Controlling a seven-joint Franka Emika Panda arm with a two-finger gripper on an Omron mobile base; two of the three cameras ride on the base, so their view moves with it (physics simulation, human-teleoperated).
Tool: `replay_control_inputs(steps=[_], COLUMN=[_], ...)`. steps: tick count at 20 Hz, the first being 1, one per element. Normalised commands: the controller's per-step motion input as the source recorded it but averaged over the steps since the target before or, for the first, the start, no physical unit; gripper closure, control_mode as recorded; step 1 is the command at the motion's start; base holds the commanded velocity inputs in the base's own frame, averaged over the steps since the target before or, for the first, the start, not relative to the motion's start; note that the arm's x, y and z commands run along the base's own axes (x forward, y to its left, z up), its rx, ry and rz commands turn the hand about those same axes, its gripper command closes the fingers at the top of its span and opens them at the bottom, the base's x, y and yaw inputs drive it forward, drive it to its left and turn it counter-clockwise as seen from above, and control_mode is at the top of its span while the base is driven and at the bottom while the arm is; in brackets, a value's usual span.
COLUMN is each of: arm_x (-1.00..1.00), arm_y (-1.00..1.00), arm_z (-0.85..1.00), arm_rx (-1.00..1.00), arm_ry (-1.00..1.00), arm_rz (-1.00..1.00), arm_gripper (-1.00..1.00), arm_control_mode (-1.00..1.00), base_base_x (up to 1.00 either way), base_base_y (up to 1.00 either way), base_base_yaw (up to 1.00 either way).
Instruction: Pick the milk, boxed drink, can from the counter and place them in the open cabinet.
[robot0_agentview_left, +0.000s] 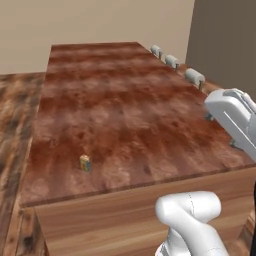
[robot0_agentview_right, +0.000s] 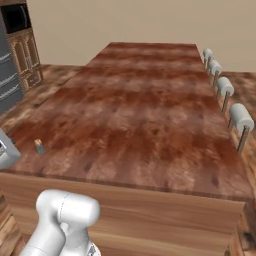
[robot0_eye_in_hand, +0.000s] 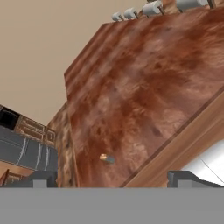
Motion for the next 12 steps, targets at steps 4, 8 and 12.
replay_control_inputs(steps=[4, 8, 12], arm_x=[0.00, 0.00, 0.00], arm_y=[0.00, 0.00, 0.00], arm_z=[0.00, 0.00, 0.00], arm_rx=[0.00, 0.00, 0.00], arm_ry=[0.00, 0.00, 0.00], arm_rz=[0.00, 0.00, 0.00], arm_gripper=[-1.00, -1.00, -1.00], arm_control_mode=[1.00, 1.00, 1.00], base_base_x=[0.00, 0.00, 0.00], base_base_y=[0.03, 0.10, 0.00], base_base_yaw=[0.13, 0.14, 0.01])
